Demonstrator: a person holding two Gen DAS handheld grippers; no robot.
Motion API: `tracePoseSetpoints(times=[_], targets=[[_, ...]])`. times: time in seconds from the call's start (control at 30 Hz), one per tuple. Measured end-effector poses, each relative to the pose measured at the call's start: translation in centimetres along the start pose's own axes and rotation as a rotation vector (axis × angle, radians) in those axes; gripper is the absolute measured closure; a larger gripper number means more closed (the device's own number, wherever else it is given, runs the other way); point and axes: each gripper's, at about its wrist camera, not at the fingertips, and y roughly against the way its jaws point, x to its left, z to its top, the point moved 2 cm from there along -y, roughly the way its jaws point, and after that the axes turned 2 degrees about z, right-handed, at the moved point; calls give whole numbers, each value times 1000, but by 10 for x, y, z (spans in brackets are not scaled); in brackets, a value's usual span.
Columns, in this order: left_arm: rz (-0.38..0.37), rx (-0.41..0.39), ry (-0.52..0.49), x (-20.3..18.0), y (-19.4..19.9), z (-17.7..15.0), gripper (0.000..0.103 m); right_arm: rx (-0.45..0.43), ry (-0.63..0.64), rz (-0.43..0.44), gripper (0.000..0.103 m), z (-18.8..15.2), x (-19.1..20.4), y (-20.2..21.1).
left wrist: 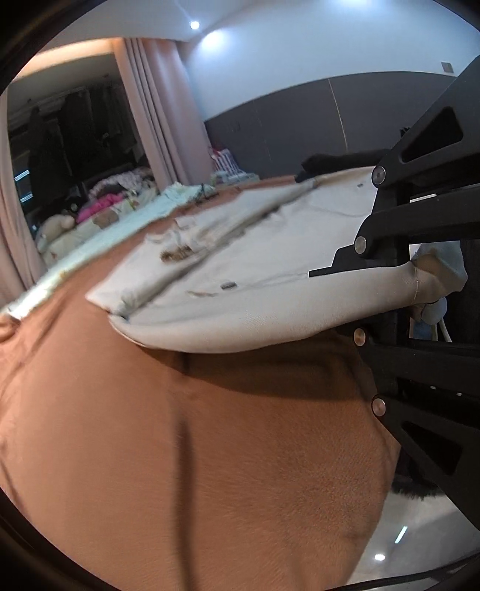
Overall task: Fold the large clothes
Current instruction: 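Lift the jacket side with both tools and fold it over the body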
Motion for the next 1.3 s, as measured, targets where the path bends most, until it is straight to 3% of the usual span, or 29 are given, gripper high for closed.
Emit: tracePoseSetpoints(times=[0.13, 0.43, 0.73, 1.0, 1.3], targets=[[-40, -35, -28, -27, 26, 1, 95, -53, 33, 50, 99, 7, 40, 31], [-92, -108, -98, -69, 111, -12, 95, -74, 140, 119, 99, -20, 99, 85], [-95, -151, -157, -86, 188, -63, 95, -61, 222, 142, 99, -66, 87, 164], [-103, -179, -172, -92, 226, -95, 95, -64, 267, 148, 99, -55, 115, 175], [-107, -205, -221, -110, 233, -83, 95, -91, 347, 145, 99, -34, 110, 175]])
